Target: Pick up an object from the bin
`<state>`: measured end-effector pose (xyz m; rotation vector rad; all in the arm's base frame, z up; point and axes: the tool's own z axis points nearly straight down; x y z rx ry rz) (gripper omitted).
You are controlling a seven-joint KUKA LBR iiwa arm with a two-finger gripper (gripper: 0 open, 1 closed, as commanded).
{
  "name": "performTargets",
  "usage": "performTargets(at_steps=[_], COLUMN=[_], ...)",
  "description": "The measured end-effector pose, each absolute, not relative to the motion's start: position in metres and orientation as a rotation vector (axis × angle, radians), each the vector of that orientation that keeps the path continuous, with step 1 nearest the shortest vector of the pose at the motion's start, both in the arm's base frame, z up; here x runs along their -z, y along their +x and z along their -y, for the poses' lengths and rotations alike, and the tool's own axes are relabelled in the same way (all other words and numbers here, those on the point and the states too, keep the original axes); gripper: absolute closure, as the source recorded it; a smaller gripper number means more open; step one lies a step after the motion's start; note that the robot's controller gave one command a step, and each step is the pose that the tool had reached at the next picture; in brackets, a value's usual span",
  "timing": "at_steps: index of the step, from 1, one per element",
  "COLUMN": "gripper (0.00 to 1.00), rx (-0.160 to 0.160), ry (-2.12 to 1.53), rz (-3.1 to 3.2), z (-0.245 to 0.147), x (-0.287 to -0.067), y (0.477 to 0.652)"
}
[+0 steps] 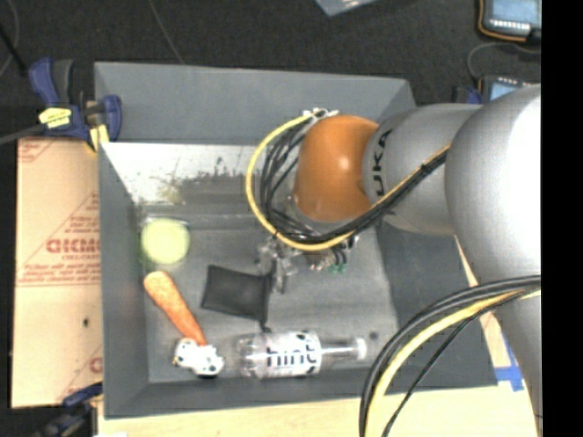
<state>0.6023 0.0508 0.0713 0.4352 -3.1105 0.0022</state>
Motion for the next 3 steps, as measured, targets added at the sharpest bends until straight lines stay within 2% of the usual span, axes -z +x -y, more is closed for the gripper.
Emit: performTargets(at_steps=[1, 2, 3], gripper=[1.00, 1.00, 1.00], rx=[-0.002, -0.005, -0.002], ry=[0.425, 0.437, 0.436], rz=[3.105, 3.124, 3.104], z=[-0.046, -0.041, -0.037], x=[-0.113, -0.138, -0.125], y=[0.592, 0.605, 0.594])
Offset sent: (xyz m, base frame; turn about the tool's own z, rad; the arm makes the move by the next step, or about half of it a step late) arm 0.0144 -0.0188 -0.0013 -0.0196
